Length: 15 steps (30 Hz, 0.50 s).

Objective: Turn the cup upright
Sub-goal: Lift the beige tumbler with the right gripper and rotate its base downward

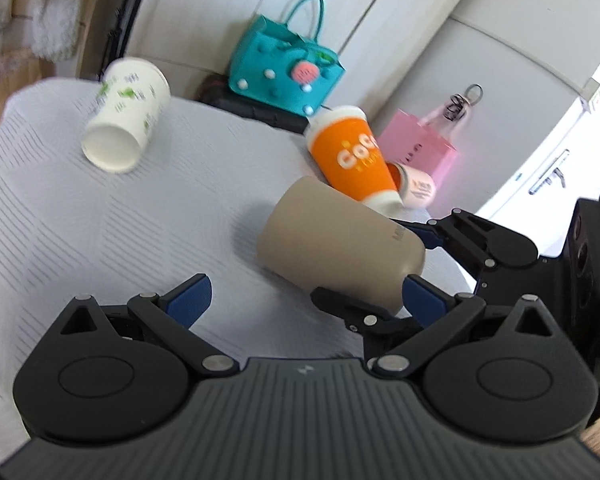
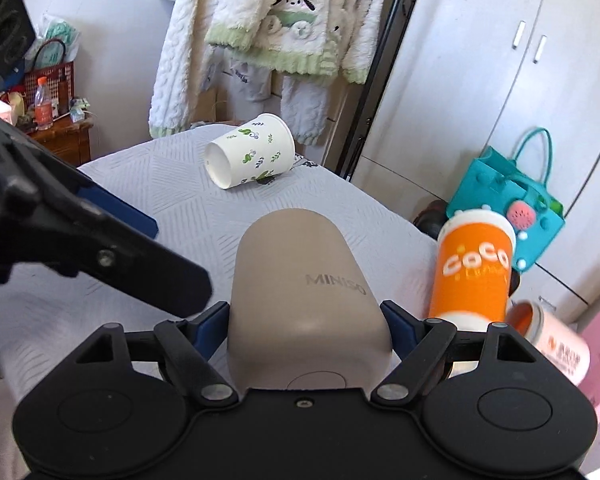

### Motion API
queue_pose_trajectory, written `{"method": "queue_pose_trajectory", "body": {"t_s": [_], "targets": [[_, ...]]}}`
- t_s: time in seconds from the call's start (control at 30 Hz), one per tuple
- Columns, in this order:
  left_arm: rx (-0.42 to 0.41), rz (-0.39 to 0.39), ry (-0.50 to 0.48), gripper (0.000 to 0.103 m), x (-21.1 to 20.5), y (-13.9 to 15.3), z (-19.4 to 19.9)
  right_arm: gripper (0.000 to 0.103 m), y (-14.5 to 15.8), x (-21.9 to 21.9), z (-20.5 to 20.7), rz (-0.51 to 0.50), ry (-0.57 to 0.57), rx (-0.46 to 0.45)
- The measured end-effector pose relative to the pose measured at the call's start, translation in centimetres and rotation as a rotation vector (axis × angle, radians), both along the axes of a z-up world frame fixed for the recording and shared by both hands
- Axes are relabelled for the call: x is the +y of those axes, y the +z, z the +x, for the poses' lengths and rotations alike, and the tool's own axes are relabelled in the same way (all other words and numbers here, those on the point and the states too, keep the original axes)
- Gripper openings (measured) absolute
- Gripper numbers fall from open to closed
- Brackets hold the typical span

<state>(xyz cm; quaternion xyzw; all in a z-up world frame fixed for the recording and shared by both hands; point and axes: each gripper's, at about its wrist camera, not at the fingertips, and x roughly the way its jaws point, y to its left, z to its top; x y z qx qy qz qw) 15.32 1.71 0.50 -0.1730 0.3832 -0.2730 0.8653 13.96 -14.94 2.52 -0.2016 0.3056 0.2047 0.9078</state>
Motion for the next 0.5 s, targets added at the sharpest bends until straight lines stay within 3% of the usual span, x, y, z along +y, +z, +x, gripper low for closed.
{"method": "queue_pose_trajectory", "body": {"t_s": [0.27,0.5], "targets": [[0.048,-0.054,-0.065,0.103,-1.0,0.4,-1.8,0.084,0.2,-0.4,-3.9,0.019,-0.074,-0.034],[0.133,-0.111,-0.102,0.103,-2.0,-0.8,-2.2,0.084,-0.4,-1.7,-5.5,0.093,-0.14,0.014]]}}
